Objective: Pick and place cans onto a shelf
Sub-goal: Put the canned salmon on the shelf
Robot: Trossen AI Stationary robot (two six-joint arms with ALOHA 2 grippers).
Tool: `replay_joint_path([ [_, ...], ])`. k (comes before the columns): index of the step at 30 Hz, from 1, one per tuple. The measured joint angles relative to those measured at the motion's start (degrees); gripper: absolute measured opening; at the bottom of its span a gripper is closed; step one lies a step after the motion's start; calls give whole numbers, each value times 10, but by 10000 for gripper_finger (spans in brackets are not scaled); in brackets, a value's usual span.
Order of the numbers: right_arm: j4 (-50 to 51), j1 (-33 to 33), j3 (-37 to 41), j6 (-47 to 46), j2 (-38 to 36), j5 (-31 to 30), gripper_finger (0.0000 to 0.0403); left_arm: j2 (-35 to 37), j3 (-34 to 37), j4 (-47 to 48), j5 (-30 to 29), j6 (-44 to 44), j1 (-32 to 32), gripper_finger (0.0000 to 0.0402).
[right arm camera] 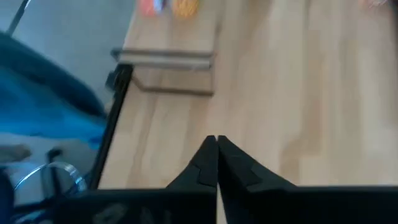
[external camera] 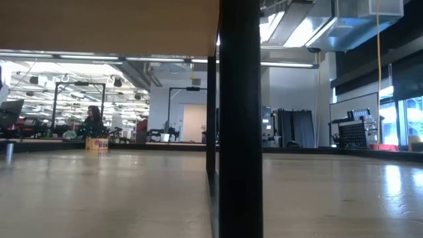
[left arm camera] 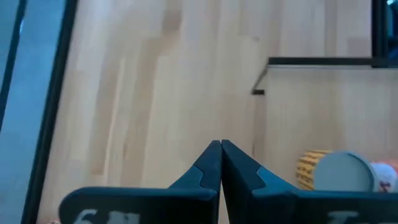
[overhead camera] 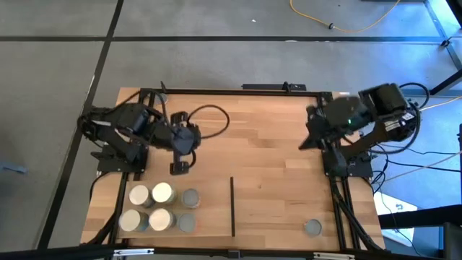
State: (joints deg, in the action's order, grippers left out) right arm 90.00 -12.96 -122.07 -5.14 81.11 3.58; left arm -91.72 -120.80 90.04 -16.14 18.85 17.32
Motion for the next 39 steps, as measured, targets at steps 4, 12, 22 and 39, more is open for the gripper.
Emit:
replay_joint_path([
  [4, 0, -52, 100, -96, -49, 12, 1, 8, 1, 0, -7, 0, -22, 0],
  [12, 0, -164, 285, -288, -88, 85, 0, 11, 0, 0, -13, -13, -36, 0],
  [22, -48, -257, 477, -377, -88, 195, 12, 11, 1, 0, -13, 1, -42, 0],
  [39, -415, -262, 672, -457, -88, 204, 91, 11, 1, 0, 22, -13, -40, 0],
])
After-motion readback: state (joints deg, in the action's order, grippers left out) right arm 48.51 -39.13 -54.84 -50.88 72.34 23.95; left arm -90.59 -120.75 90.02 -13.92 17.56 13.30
